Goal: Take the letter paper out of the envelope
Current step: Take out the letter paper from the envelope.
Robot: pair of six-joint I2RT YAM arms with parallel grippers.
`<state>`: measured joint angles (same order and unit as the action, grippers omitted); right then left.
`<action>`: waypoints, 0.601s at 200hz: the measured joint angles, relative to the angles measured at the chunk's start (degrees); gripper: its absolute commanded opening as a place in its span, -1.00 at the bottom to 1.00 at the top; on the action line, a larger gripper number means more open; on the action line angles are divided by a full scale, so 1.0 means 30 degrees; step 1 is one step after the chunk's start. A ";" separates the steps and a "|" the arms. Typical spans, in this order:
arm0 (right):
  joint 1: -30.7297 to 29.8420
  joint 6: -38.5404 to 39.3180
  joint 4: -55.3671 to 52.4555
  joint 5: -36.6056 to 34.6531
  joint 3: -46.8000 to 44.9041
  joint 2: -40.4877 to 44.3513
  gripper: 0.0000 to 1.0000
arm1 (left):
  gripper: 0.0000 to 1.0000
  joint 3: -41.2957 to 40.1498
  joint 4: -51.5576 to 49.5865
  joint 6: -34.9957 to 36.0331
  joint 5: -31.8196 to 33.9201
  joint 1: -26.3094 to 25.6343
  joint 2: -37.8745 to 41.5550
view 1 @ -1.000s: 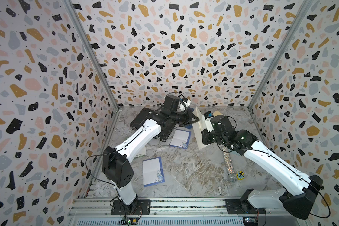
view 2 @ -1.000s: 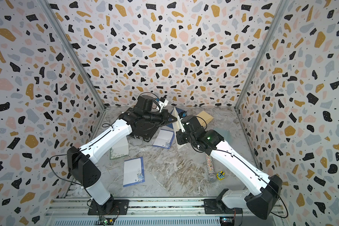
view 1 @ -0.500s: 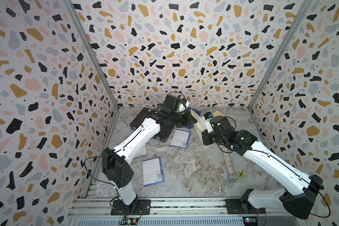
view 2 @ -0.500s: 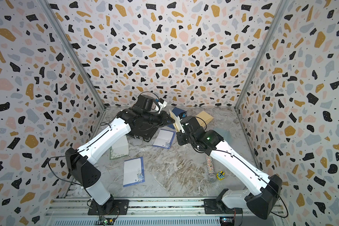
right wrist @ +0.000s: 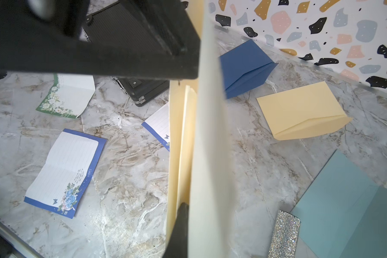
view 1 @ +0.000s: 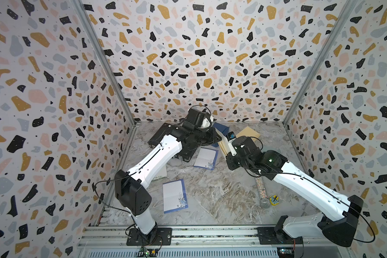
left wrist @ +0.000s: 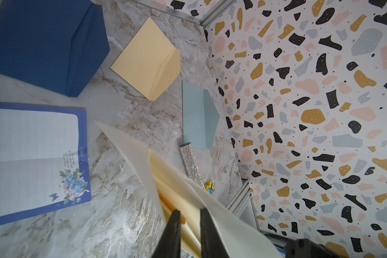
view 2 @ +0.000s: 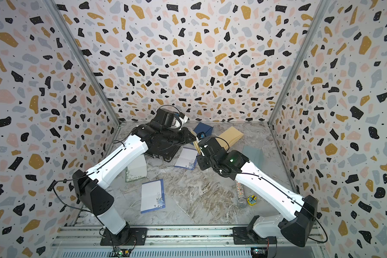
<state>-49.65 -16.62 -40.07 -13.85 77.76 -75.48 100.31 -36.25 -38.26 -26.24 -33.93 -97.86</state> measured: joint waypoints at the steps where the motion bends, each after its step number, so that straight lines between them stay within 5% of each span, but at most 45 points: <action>1: -0.0007 -0.0007 -0.0007 -0.0015 0.0000 0.0000 -1.00 | -0.67 0.0007 -0.0015 -0.0007 0.0029 0.0000 0.0000; 73: -0.0160 0.0007 -0.0248 -0.0714 0.0138 -0.0087 -1.00 | -0.64 0.0131 -0.0729 0.0342 0.0408 0.0007 0.0029; 120: -0.0211 0.0379 -0.0379 -0.1654 0.0750 -0.0619 -1.00 | -0.30 0.0219 -0.1647 -0.0153 -0.0073 -0.0124 0.0051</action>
<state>-50.28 -15.49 -41.21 -18.81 80.01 -77.34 100.97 -41.19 -38.72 -26.46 -34.30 -97.71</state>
